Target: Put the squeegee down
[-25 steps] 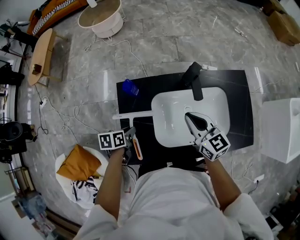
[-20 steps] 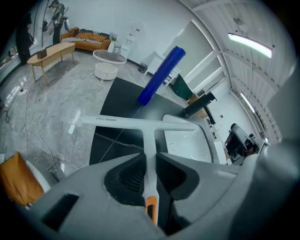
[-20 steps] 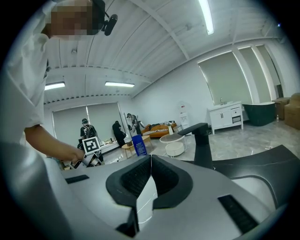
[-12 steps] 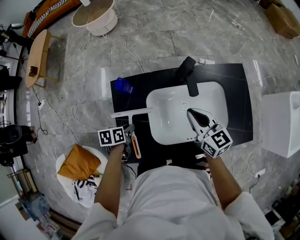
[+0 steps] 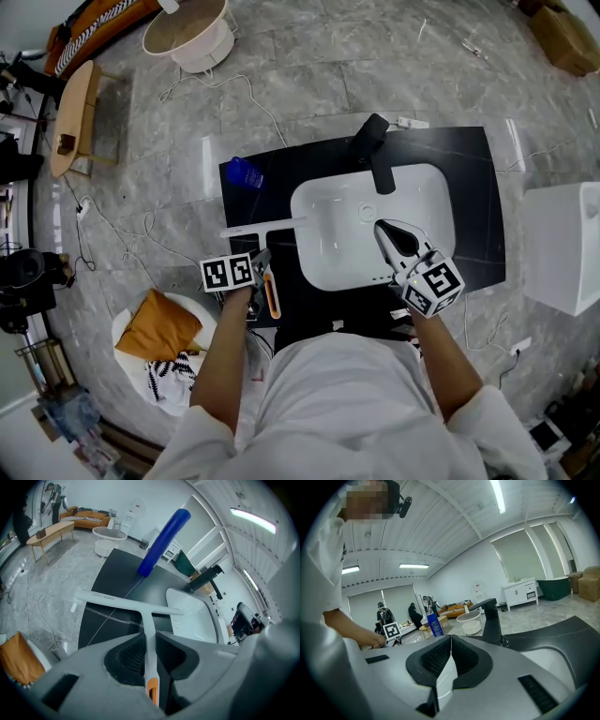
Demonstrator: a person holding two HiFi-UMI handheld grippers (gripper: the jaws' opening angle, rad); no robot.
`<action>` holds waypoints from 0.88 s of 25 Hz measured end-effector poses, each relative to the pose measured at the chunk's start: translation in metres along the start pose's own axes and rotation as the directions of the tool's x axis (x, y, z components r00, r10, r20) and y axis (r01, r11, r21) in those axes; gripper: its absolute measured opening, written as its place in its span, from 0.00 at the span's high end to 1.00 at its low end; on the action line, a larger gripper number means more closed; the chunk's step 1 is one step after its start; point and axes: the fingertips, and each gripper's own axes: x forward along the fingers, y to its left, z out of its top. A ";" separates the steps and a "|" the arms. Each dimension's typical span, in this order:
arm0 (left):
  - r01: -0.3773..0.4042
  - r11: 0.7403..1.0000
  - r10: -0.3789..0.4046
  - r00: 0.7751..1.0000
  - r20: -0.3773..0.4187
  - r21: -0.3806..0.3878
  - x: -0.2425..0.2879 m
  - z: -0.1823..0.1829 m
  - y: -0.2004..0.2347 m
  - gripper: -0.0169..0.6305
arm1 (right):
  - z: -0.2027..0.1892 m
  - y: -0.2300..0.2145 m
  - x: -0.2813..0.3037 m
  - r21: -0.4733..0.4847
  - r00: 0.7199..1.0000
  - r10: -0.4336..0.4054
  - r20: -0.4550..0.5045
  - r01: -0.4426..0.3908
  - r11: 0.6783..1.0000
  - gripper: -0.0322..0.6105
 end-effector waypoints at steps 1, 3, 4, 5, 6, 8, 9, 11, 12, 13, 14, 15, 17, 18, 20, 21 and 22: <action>0.000 1.000 0.000 1.000 0.000 0.000 0.001 0.000 0.000 0.85 | 0.000 0.000 0.000 0.003 1.000 -0.003 0.000 0.003 1.000 0.93; 0.002 1.000 -0.002 1.000 0.003 -0.002 0.001 0.000 0.001 0.85 | -0.001 -0.001 0.000 0.005 1.000 -0.008 0.001 0.008 1.000 0.93; 0.003 1.000 -0.003 1.000 0.005 -0.002 0.002 0.000 0.001 0.85 | -0.001 -0.001 -0.001 0.005 1.000 -0.009 0.001 0.009 1.000 0.93; 0.005 1.000 -0.005 1.000 0.007 -0.003 0.002 0.000 0.001 0.85 | -0.002 -0.001 -0.001 0.005 1.000 -0.011 0.000 0.011 1.000 0.93; 0.007 1.000 -0.007 1.000 0.010 -0.003 0.002 0.000 0.001 0.85 | -0.002 0.000 -0.001 0.006 1.000 -0.012 -0.001 0.012 1.000 0.93; 0.014 1.000 -0.014 1.000 0.017 -0.007 0.003 0.000 0.000 0.85 | -0.003 0.001 -0.001 0.006 1.000 -0.011 -0.003 0.011 1.000 0.93; 0.018 1.000 -0.018 1.000 0.022 -0.011 0.003 0.000 0.000 0.85 | -0.004 0.002 0.000 0.006 1.000 -0.010 -0.003 0.010 1.000 0.93; 0.023 1.000 -0.022 0.999 0.037 -0.019 0.002 0.000 0.001 0.83 | -0.003 0.005 0.000 0.007 1.000 -0.010 -0.002 0.010 1.000 0.93; 0.025 0.999 -0.024 0.999 0.046 -0.022 -0.001 0.000 0.002 0.81 | -0.003 0.007 0.001 0.006 1.000 -0.010 -0.002 0.010 1.000 0.93; 0.026 0.999 -0.025 0.998 0.055 -0.024 -0.004 0.000 0.003 0.79 | -0.002 0.009 0.002 0.003 1.000 -0.009 -0.003 0.009 1.000 0.93; 0.026 0.999 -0.024 0.998 0.066 -0.025 -0.009 -0.001 0.006 0.77 | -0.002 0.012 0.003 -0.002 1.000 -0.006 -0.004 0.006 1.000 0.93; 0.023 0.999 -0.021 0.997 0.080 -0.026 -0.015 -0.002 0.009 0.76 | -0.001 0.016 0.004 -0.008 1.000 -0.003 -0.005 0.003 1.000 0.93; 0.016 1.000 -0.014 0.993 0.117 -0.023 -0.031 -0.002 0.017 0.76 | 0.003 0.023 0.007 -0.025 1.000 0.003 -0.003 -0.003 1.000 0.93; 0.016 1.000 -0.013 0.990 0.140 -0.020 -0.042 -0.002 0.021 0.76 | 0.006 0.028 0.008 -0.035 1.000 0.006 -0.001 -0.006 0.999 0.93; 0.022 1.000 -0.019 0.981 0.195 -0.009 -0.068 0.001 0.026 0.76 | 0.015 0.039 0.009 -0.053 1.000 0.010 0.007 -0.009 0.999 0.93; 0.026 1.000 -0.025 0.974 0.226 -0.004 -0.082 0.003 0.028 0.76 | 0.020 0.046 0.009 -0.063 1.000 0.011 0.012 -0.011 0.998 0.93; 0.033 0.999 -0.032 0.966 0.257 -0.001 -0.096 0.005 0.030 0.77 | 0.026 0.052 0.008 -0.073 1.000 0.013 0.017 -0.012 0.997 0.93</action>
